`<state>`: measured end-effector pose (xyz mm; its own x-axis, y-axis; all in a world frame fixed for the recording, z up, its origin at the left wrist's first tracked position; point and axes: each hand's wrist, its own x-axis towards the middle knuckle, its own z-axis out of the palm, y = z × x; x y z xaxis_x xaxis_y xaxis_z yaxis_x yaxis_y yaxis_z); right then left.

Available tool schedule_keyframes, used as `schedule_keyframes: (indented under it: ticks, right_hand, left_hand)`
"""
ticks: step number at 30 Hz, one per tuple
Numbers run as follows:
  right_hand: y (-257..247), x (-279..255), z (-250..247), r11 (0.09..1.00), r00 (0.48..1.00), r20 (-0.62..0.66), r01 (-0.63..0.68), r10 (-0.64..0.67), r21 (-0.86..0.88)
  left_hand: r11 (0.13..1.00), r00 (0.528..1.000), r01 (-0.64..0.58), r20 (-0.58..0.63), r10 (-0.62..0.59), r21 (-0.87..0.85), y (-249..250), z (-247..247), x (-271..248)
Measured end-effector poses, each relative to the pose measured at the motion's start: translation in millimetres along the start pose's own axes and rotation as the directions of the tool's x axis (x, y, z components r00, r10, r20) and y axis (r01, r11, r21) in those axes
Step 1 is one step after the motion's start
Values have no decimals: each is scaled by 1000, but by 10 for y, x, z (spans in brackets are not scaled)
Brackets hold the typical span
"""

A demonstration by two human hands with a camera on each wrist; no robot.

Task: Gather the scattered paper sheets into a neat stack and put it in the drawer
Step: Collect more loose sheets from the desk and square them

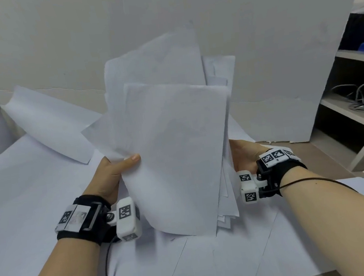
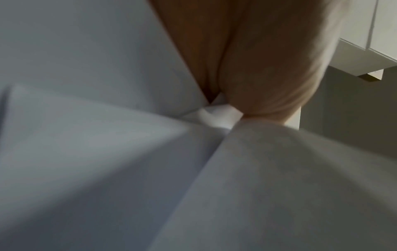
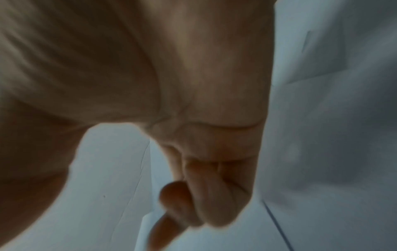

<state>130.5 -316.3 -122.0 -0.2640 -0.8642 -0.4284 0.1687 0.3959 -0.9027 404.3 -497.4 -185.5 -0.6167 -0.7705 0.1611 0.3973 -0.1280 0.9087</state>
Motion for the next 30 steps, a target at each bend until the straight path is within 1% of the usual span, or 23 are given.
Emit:
schedule_keyframes:
  ticks: [1, 2, 4, 5, 6, 7, 8, 9, 10, 12, 13, 14, 15, 16, 17, 21, 23, 24, 26, 27, 28, 29, 30]
  right_hand:
    - [-11, -56, 70, 999, 994, -104, 46, -46, -1]
    - [-14, -86, 101, 996, 980, -187, 79, -69, 47]
    - [-23, -112, 137, 975, 895, -410, 217, -175, 58]
    - [-24, -88, 98, 964, 875, -429, 263, -225, 31]
    - [-25, -45, 72, 951, 874, -416, 303, -253, 56]
    - [-35, -56, 50, 940, 904, -353, 308, -242, 144]
    - [-38, -60, 20, 932, 952, -227, 260, -204, 252]
    - [-49, -103, 9, 934, 979, -124, 191, -160, 301]
    - [-79, -160, 38, 936, 991, 32, 115, -134, 331]
    - [-107, -176, 71, 967, 991, 64, 100, -118, 235]
    - [-131, -133, 65, 984, 991, -39, 131, -127, 118]
    - [-162, -102, 95, 985, 971, -164, 166, -173, -53]
    - [-201, -71, 122, 948, 916, -306, 182, -261, -262]
    - [-242, -40, 129, 886, 842, -396, 185, -367, -426]
    - [-301, -51, 166, 835, 767, -458, 178, -449, -520]
    - [-607, -159, 288, 743, 484, -577, 294, -659, -602]
    - [-762, -222, 326, 710, 330, -630, 388, -703, -588]
    - [-826, -261, 341, 704, 274, -664, 446, -696, -553]
    - [-929, -322, 368, 696, 196, -737, 548, -647, -464]
    - [-960, -342, 380, 691, 177, -767, 588, -617, -421]
    - [-968, -340, 391, 692, 179, -791, 619, -586, -373]
    - [-958, -331, 408, 708, 206, -809, 629, -551, -322]
    - [-924, -309, 432, 734, 251, -818, 622, -517, -273]
  left_hand:
    - [1000, 1000, 11, -8, -12, -8, -4, 3, 5]
    - [999, 999, 28, -18, -28, -19, -8, 3, 16]
    - [997, 995, 75, -60, -77, -32, -9, -19, 38]
    - [994, 991, 105, -83, -107, -27, -16, -47, 55]
    - [991, 986, 133, -100, -134, -18, -20, -73, 65]
    - [988, 982, 155, -109, -155, -7, -30, -103, 82]
    - [985, 978, 175, -115, -173, 9, -36, -125, 90]
    - [981, 974, 194, -121, -190, 25, -48, -137, 96]
    - [977, 970, 211, -130, -204, 40, -56, -138, 94]
    - [970, 964, 236, -141, -226, 54, -57, -114, 81]
    - [969, 963, 241, -140, -232, 52, -58, -98, 75]
    - [968, 962, 244, -140, -235, 49, -55, -84, 69]
    - [968, 961, 246, -143, -238, 44, -54, -71, 67]
    - [967, 959, 251, -148, -243, 39, -46, -51, 56]
    - [965, 955, 259, -160, -251, 30, -51, -36, 53]
    - [947, 933, 319, -166, -320, -35, -35, 44, 31]
    - [936, 920, 346, -173, -351, -57, -35, 55, 34]
    - [931, 914, 357, -180, -364, -68, -36, 57, 28]
    - [915, 892, 389, -206, -403, -107, -63, 56, 31]
    - [908, 880, 403, -223, -419, -117, -79, 69, 29]
    - [903, 872, 411, -237, -429, -122, -82, 99, 16]
    - [900, 863, 419, -255, -436, -121, -90, 135, 9]
    - [897, 859, 424, -260, -442, -126, -100, 183, -1]
